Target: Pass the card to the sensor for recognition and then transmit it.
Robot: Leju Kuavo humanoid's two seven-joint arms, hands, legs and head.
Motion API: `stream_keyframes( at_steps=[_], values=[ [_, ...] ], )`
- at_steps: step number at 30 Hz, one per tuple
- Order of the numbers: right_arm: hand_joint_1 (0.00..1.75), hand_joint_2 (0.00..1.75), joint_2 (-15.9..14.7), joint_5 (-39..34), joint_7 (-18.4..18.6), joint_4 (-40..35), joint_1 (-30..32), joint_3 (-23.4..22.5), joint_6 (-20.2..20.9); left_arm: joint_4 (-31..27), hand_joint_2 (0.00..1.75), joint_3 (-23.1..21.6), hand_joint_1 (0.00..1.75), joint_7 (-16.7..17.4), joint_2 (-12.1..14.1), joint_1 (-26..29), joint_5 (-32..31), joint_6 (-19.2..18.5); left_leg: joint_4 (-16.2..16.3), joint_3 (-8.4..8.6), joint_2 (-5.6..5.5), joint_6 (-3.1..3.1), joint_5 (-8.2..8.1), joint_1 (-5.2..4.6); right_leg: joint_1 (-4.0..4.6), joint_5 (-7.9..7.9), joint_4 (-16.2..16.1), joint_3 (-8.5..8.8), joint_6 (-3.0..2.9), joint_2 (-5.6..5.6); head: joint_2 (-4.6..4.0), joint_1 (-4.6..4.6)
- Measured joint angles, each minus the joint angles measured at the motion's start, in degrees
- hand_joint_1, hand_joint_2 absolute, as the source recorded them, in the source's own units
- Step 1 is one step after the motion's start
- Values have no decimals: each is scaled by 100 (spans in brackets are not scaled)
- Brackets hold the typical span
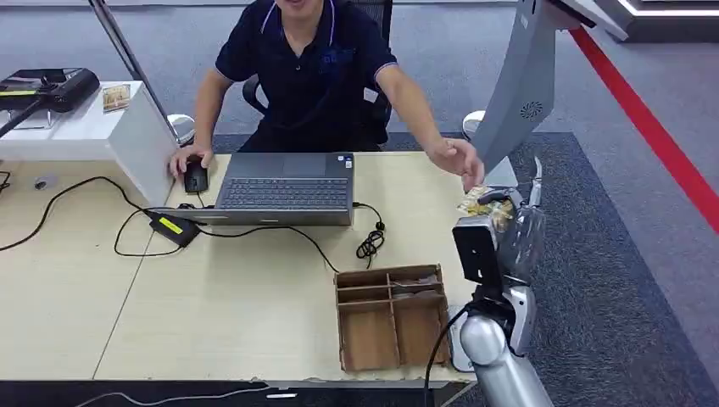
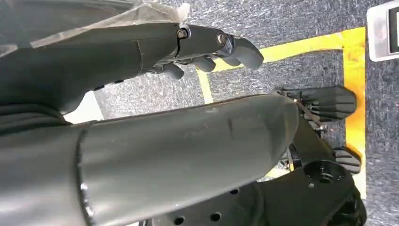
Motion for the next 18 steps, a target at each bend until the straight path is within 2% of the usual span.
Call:
stream_keyframes(
  at_steps=[18],
  values=[
    [175,175,122,-203,-245,94,-356,679,2,0,0,-83,0,-4,35,-10,-96,-46,0,-1,-1,0,0,1,1,0,0,-2,0,0,0,0]
  ],
)
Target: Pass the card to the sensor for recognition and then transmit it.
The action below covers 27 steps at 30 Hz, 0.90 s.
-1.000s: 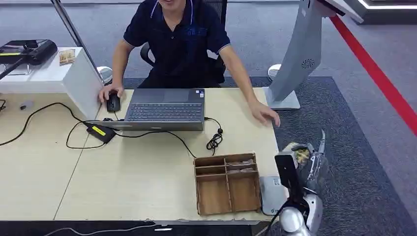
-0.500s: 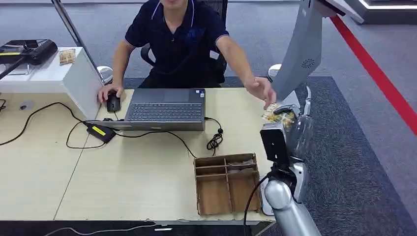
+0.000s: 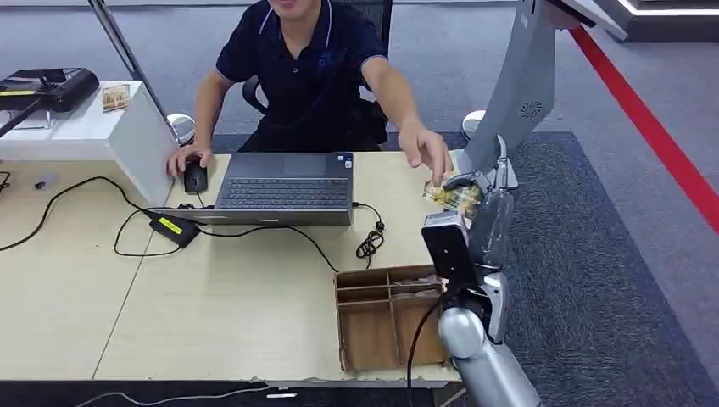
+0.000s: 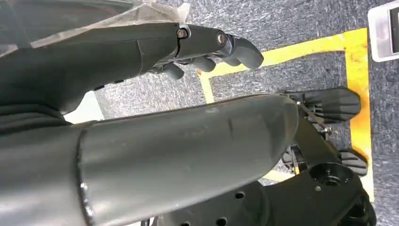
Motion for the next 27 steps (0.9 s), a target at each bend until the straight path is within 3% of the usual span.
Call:
stream_keyframes(
  at_steps=[3,4,5,6,19,27],
  values=[
    [175,175,24,4,-9,35,-26,74,0,0,0,-4,0,0,2,0,-4,-9,0,0,0,0,0,0,0,0,0,0,0,0,0,0],
    [155,175,31,4,-9,44,-32,88,0,0,0,-4,0,0,2,0,-4,-9,0,0,0,0,0,0,0,0,0,0,0,0,0,0],
    [7,175,46,4,-9,53,-38,105,0,0,0,-4,0,0,4,0,-4,-9,0,0,0,0,0,0,0,0,0,0,0,0,0,0],
    [0,175,50,4,-9,53,-40,118,0,0,0,-4,0,0,7,-1,-4,-11,0,-1,0,0,0,0,0,0,0,0,0,0,0,0],
    [0,175,48,125,78,98,-59,258,0,0,0,-7,0,0,13,-4,-4,-9,0,0,0,0,0,0,0,0,-1,-1,0,0,0,0],
    [0,175,-68,-92,498,35,80,426,-2,0,0,-4,0,0,13,2,94,70,0,-1,0,0,0,0,0,0,-2,-4,0,0,0,0]
  ],
)
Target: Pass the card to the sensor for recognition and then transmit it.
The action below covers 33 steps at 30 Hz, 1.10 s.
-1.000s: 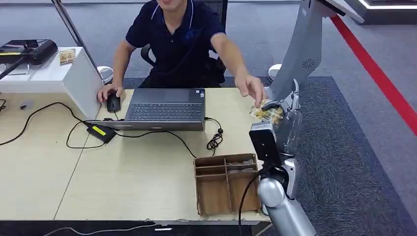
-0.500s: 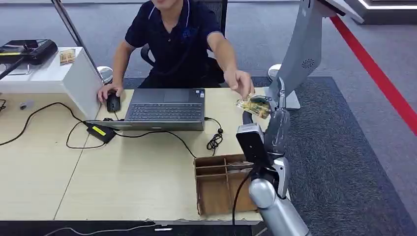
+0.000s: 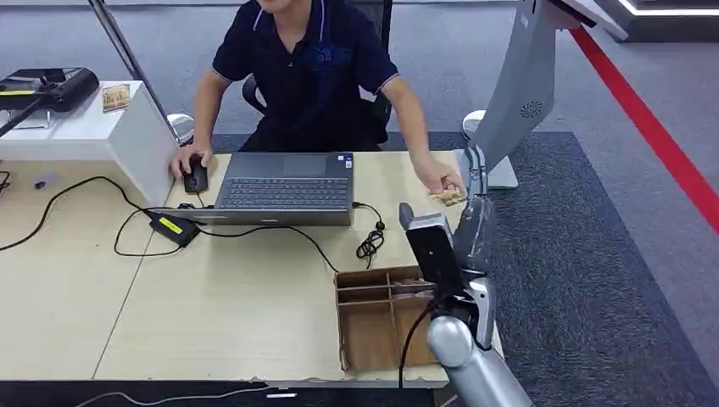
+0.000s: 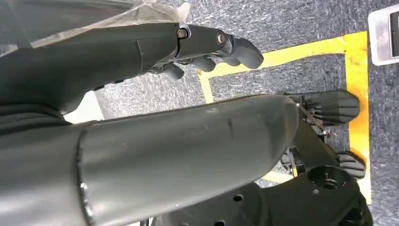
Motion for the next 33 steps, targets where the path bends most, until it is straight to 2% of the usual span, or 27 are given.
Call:
stream_keyframes(
  at_steps=[4,7,11,14,19,25,31,33],
  values=[
    [0,175,-218,-140,369,-138,152,192,0,0,0,15,0,0,0,9,96,35,0,1,0,0,0,0,0,0,-1,-1,0,0,0,0],
    [0,175,-479,-527,658,-350,398,370,57,2,0,42,0,2,0,16,208,85,1,-1,-1,0,0,0,0,0,-3,0,0,0,0,2],
    [0,175,-844,-1457,750,-702,776,472,297,2,0,68,0,11,-2,29,359,155,1,-2,-1,2,-2,-1,-1,0,-5,-2,0,0,0,0],
    [0,175,-1098,-1768,756,-958,985,525,387,2,0,103,0,15,-9,39,411,192,1,-3,0,2,-3,-1,-1,0,-5,-3,0,0,0,2],
    [0,175,-1366,-1891,759,-1261,1090,582,413,4,0,184,0,15,-28,40,428,203,1,-1,0,3,-2,0,-1,0,-5,-2,0,0,0,-2],
    [0,175,-1723,-2293,953,-1633,1300,610,396,4,0,234,0,15,-48,45,527,256,1,-1,0,3,-2,-1,-1,0,-5,-1,0,0,0,-2],
    [0,175,-2022,-2144,1122,-1873,1393,614,448,7,0,317,0,15,-72,44,540,273,1,-2,0,3,-3,-3,-4,0,-6,-2,0,0,0,0],
    [0,175,-2077,-1877,1207,-1932,1392,625,496,7,0,328,0,15,-79,44,540,273,1,-2,0,4,-3,-2,-3,0,-6,-2,0,0,-2,-2]
  ],
)
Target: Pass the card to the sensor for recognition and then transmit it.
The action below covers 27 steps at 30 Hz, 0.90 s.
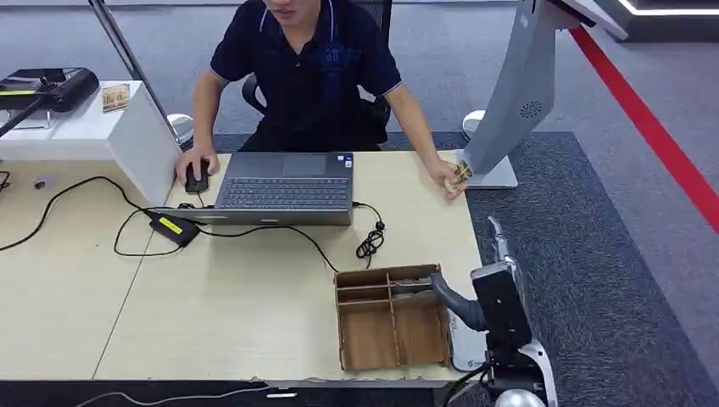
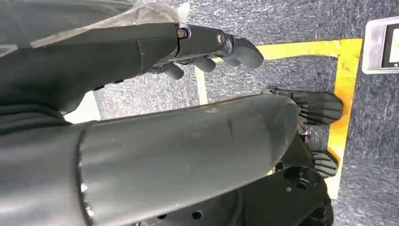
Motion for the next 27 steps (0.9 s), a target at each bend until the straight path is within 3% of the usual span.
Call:
stream_keyframes(
  at_steps=[4,15,27],
  values=[
    [0,175,-98,981,293,-68,-30,63,206,0,0,9,0,0,-2,0,-22,-22,0,0,0,0,0,1,1,0,1,1,0,0,2,2],
    [0,175,-254,2225,638,-166,-187,321,603,2,0,4,0,0,0,-5,-87,-85,0,0,0,0,0,0,1,0,1,2,0,0,2,2],
    [0,175,-288,2952,749,-133,-244,710,732,4,0,2,0,-4,0,-6,-149,-127,0,0,-1,0,0,1,1,0,2,2,0,0,2,0]
  ],
)
